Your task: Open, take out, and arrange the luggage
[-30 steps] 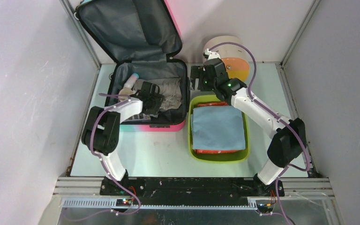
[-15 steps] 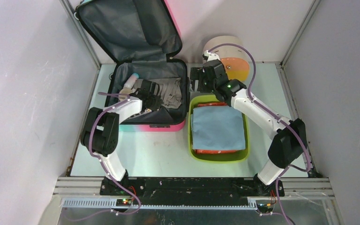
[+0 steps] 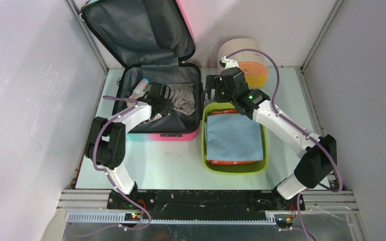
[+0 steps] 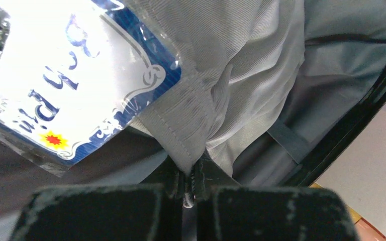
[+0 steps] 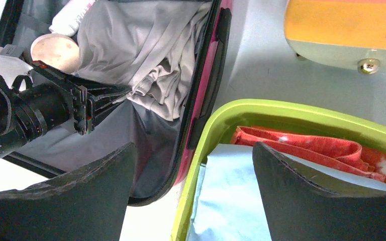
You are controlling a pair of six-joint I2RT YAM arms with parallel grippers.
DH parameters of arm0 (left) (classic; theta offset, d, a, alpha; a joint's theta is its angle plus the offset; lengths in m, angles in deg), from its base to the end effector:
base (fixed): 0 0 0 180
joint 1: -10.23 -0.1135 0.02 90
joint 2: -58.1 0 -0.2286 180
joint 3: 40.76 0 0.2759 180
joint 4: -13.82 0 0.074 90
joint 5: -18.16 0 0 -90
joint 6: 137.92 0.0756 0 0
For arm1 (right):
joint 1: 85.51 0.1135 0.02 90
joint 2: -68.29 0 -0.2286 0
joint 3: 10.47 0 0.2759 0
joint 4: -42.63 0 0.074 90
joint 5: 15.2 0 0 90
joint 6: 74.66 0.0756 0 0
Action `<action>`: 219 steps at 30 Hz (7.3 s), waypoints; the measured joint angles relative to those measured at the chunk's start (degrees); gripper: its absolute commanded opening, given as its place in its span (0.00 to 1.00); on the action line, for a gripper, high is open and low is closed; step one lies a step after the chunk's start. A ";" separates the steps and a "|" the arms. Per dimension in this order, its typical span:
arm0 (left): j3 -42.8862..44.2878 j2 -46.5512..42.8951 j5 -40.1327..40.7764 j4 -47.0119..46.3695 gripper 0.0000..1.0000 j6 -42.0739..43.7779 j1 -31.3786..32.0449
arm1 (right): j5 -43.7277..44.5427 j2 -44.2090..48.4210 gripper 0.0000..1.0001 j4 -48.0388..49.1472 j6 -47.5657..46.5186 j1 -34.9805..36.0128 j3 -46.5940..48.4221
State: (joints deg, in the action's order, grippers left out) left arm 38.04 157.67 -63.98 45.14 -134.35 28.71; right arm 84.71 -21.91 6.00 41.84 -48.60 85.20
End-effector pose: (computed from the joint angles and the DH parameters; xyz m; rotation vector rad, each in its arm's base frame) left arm 0.3897 -0.1193 0.1236 -1.4868 2.0978 -0.5924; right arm 0.3456 0.2433 0.2916 -0.0899 2.1407 0.4764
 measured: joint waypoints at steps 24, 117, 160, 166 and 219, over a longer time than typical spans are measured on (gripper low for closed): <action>0.76 0.68 -1.07 -1.53 0.57 3.08 0.24 | 0.85 1.60 0.87 -0.28 0.00 0.00 -0.79; -1.25 -5.97 -0.11 -1.62 0.00 2.45 -2.95 | -23.23 -8.11 0.89 22.05 -40.33 0.50 -3.08; -2.38 -6.38 -8.72 -1.18 0.42 8.11 -7.54 | -29.94 -37.64 0.00 46.10 -85.96 4.48 5.01; -2.03 -8.74 -9.64 2.14 0.58 14.91 -12.00 | -32.76 -37.64 0.00 46.18 -84.52 3.30 5.01; 32.22 23.15 -3.50 11.34 0.71 62.97 -16.83 | -34.97 -36.76 0.00 52.06 -80.91 2.21 -0.90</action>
State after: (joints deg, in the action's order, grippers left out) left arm 70.26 180.82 -67.48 56.49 -71.38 11.88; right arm 49.74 -58.67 58.06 -39.07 -46.40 84.30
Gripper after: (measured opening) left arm 0.704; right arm 0.073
